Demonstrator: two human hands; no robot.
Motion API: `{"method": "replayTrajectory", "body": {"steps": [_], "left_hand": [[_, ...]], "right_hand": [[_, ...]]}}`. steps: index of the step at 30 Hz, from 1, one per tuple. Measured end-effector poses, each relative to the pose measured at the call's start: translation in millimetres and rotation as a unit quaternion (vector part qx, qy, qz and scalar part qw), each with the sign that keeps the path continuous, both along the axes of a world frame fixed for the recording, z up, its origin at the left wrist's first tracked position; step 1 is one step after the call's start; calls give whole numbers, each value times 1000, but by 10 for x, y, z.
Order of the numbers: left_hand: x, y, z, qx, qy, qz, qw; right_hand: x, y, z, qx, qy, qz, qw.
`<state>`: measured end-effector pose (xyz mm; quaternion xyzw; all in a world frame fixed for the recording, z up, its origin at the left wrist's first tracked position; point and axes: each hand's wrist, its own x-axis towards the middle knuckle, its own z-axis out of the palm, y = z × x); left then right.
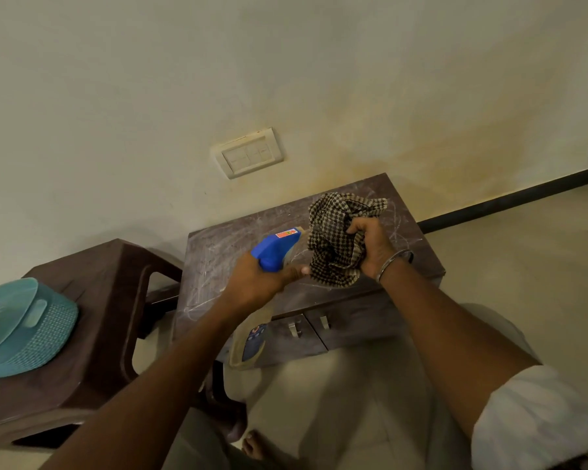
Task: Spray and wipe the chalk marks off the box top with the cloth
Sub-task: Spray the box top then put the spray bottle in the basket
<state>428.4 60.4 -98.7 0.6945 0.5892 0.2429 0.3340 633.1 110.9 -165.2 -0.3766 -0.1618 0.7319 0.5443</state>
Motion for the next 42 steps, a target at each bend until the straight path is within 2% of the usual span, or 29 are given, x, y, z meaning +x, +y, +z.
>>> {"method": "replayTrajectory", "body": {"steps": [4, 9, 14, 18, 23, 27, 31, 34, 38, 42], "left_hand": [[-33, 67, 14, -7, -32, -13, 999], [-9, 59, -69, 20, 46, 16, 999], [-42, 100, -107, -26, 0, -22, 999], [-21, 39, -107, -22, 22, -59, 998], [-48, 107, -124, -36, -12, -29, 999], [-55, 98, -73, 11, 37, -2, 999], [-201, 114, 143, 1, -59, 42, 997], [-399, 137, 546, 47, -128, 106, 985], [-844, 149, 1127, 91, -169, 191, 963], [-1298, 95, 1480, 135, -205, 217, 945]], "right_hand": [[0, 10, -20, -1, -4, 6, 1000], [-3, 27, -36, 1, -5, 4, 1000], [-12, 33, -40, -7, -17, 1, 1000], [-6, 40, -42, -11, -22, -4, 1000], [-13, 11, -16, -12, -32, -2, 999], [-5, -1, -1, -8, -34, 1, 999], [15, 22, -22, 4, -13, 3, 1000], [27, 35, -34, 1, -5, -18, 1000], [-112, 26, 106, 9, 22, -17, 1000], [-572, 27, 427, 45, 52, 11, 998]]}}
